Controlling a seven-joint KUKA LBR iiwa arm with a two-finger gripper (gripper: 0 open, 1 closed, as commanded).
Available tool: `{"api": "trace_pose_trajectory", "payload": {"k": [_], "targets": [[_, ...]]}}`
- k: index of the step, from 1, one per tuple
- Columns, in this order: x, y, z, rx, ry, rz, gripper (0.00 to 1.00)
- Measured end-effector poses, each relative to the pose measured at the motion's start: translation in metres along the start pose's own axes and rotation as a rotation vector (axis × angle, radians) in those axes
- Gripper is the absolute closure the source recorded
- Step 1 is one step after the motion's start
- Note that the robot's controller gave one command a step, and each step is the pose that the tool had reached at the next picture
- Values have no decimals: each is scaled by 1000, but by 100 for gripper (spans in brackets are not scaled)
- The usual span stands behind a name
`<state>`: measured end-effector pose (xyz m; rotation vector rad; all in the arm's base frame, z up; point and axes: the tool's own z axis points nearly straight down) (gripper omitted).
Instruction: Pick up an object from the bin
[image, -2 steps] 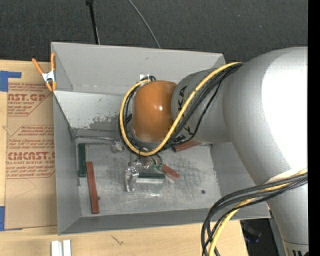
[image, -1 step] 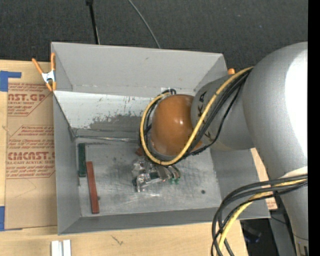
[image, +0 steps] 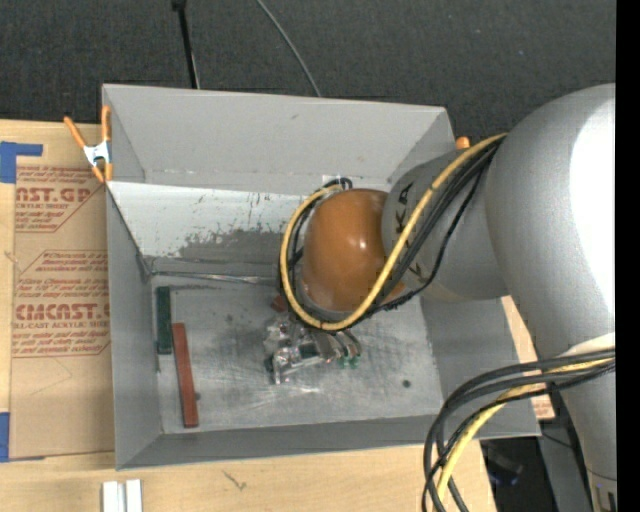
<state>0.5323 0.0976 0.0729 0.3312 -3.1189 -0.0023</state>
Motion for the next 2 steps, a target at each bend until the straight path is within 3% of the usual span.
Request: {"api": "trace_pose_trajectory", "payload": {"k": [1,2], "targets": [[18,-5,-1,-1,-25,-102,100],[-23,-9,-205,3,-16,-51,100]]}}
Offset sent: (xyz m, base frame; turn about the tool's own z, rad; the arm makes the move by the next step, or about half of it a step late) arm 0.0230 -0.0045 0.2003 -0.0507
